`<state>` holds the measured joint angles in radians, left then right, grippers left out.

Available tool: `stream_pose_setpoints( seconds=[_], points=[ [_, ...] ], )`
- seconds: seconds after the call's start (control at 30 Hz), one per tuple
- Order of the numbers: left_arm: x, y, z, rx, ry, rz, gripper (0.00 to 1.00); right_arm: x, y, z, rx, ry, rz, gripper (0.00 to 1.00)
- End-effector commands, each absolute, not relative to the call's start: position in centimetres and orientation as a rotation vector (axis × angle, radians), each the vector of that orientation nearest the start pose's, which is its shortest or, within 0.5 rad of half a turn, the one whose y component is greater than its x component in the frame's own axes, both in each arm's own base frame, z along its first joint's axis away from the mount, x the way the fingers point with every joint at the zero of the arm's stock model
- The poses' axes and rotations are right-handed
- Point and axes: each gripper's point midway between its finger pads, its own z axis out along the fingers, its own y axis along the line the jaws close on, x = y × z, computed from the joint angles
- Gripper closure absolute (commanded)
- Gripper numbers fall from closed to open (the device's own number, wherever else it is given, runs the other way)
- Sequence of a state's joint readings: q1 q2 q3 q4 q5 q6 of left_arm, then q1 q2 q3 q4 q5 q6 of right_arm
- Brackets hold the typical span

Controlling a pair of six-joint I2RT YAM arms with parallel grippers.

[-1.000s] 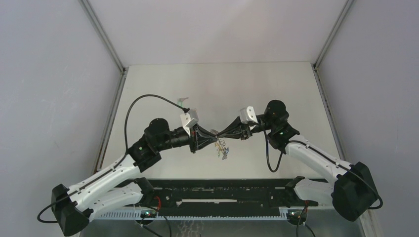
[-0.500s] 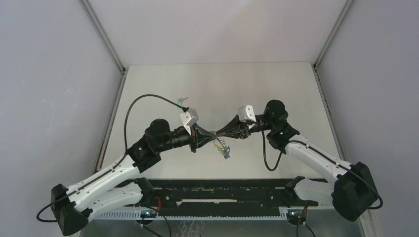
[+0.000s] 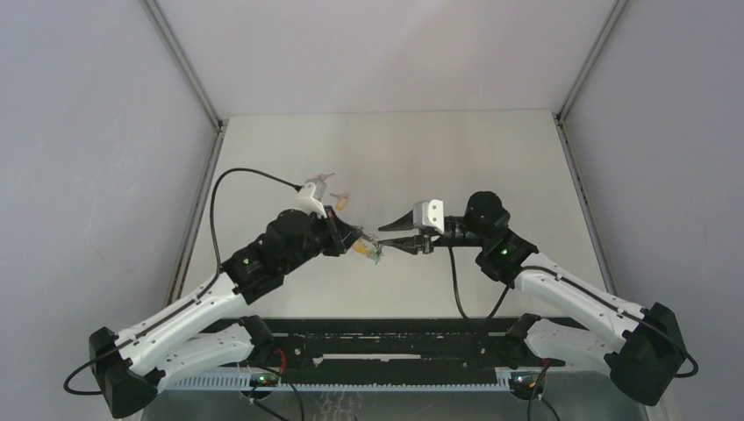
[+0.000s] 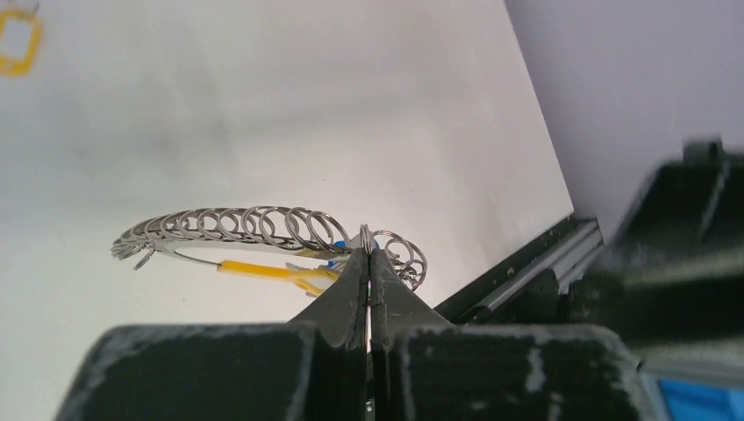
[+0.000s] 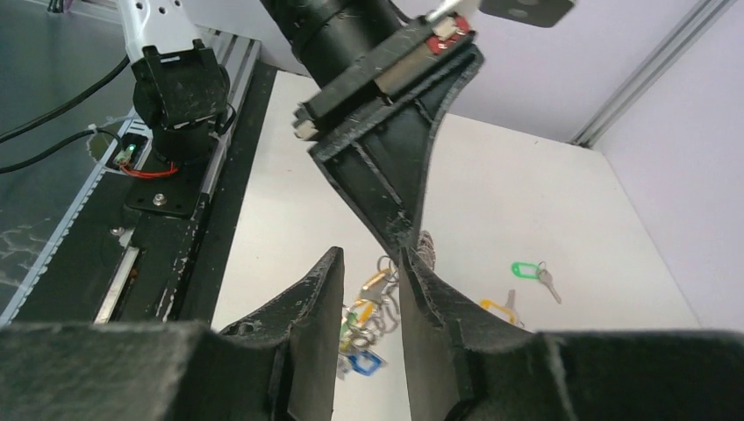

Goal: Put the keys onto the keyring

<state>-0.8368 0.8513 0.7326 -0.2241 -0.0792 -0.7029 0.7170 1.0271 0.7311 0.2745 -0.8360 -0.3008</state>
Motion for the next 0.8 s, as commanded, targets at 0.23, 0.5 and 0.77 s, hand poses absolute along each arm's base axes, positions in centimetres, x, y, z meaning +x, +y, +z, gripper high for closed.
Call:
stream_pose_setpoints(
  seconds=[0.23,0.5,0.77],
  points=[
    [23.2,-22.2,24.6,-0.563,2.025,-0.925,1.00,19.8,35.3,23.4,-1.205,1.139,0.785,0.67],
    [23.3,-21.7,23.9,-0.774,2.003,-0.972,1.00,20.7,37.4,22.5,-1.098,1.138,0.746,0.65],
    [23.3,-21.8,24.0,-0.826,1.966,-1.031,1.00,21.8,38.3,22.0,-0.976,1.183,0.750,0.63]
  ],
)
